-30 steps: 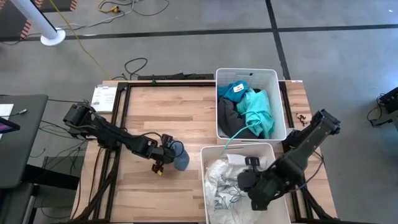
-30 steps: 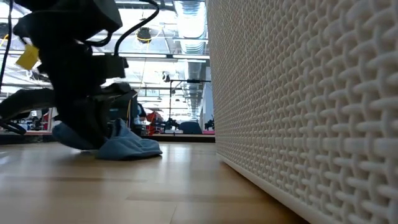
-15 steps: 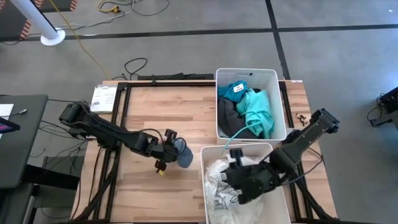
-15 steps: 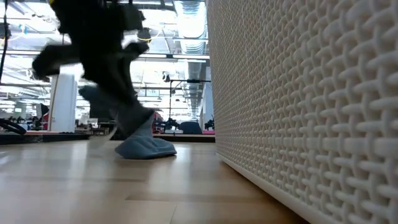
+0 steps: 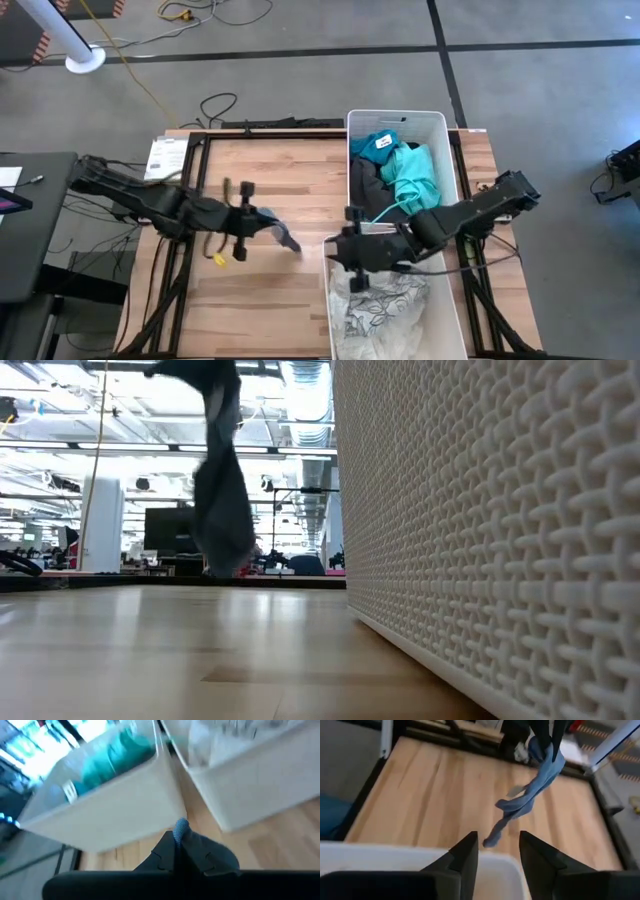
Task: Sort clothes
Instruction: Put the blue sock into the top white laundry bin
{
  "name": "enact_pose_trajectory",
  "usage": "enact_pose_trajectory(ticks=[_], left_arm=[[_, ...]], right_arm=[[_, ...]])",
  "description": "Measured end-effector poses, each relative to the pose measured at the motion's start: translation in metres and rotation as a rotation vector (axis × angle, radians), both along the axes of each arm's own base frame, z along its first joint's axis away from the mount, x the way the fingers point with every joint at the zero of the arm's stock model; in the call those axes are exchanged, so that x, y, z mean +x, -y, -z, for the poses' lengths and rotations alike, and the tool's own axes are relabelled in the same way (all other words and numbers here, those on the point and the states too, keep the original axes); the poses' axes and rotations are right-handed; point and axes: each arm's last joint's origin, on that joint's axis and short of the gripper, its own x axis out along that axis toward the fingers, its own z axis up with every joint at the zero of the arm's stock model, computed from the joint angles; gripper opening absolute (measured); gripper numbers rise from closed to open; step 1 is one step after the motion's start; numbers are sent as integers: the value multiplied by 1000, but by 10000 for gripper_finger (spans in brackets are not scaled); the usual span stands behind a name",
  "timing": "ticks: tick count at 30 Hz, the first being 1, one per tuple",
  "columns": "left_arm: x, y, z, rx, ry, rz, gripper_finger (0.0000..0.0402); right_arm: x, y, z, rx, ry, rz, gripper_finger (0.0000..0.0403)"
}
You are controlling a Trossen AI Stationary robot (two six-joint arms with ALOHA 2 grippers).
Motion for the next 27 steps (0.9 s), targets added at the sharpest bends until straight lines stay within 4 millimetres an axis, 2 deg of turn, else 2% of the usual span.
enact_pose_trajectory(ticks=[7,12,19,27], left_arm=[[-24,-7,-24,-19,143,21,2],[-27,-8,-26,-18,153,23,3],[-24,-7,-24,-7,140,26,3],[-24,-7,-23,2,127,28,4]], right_arm=[[33,16,5,-58,107,-10,229],[64,32,24,-49,140,29,270],[97,58,50,-40,163,104,276],[104,75,49,-24,208,137,276]])
